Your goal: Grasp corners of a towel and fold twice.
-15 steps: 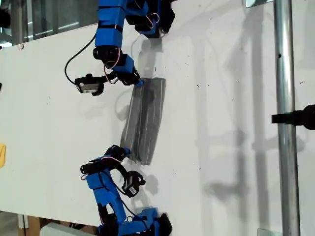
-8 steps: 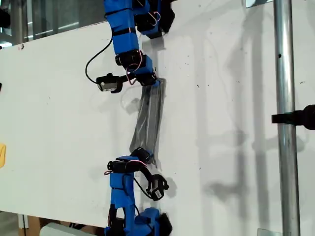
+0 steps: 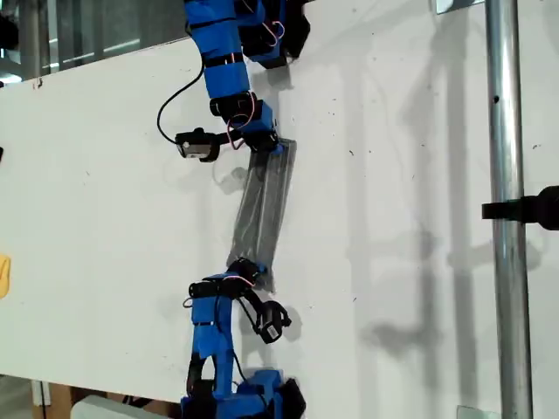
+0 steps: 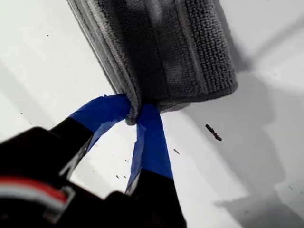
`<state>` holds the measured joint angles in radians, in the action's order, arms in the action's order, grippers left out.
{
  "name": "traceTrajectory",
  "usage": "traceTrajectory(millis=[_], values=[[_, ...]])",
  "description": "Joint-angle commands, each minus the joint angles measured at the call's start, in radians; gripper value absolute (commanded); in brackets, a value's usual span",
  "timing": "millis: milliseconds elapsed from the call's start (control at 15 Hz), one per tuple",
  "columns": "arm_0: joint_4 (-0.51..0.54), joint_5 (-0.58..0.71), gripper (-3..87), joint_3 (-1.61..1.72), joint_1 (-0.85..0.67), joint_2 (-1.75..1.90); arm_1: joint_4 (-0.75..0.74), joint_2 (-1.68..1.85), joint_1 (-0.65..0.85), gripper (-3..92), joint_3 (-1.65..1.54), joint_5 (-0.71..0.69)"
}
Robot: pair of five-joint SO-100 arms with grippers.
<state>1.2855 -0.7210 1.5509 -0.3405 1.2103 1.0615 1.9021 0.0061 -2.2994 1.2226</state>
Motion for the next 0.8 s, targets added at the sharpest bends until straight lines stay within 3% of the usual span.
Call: traceTrajectory(millis=[0,67,200,333,467,600,733], values=[[0.114,0.017,13.9,-0.037,-0.084,0.029,0.002,0.038,0.031,1.8,-0.017,-0.02],[0.141,0.009,15.1,-0.017,-0.097,0.1,0.031,0.107,0.031,20.3,-0.031,-0.02],[0.232,-0.003,17.5,-0.008,-0.095,0.301,0.172,0.334,0.018,31.6,-0.052,-0.02],[0.319,-0.061,16.5,-0.011,-0.089,0.505,0.364,0.62,-0.009,31.0,-0.08,0.049],[0.334,-0.083,14.1,0.044,-0.074,0.68,0.509,0.827,-0.057,32.2,-0.155,0.175],[0.333,-0.152,12.3,0.152,-0.032,0.808,0.497,0.844,-0.109,35.3,-0.207,0.295],[0.244,-0.212,11.7,0.324,0.13,1.006,0.477,0.807,-0.104,40.0,-0.219,0.371]])
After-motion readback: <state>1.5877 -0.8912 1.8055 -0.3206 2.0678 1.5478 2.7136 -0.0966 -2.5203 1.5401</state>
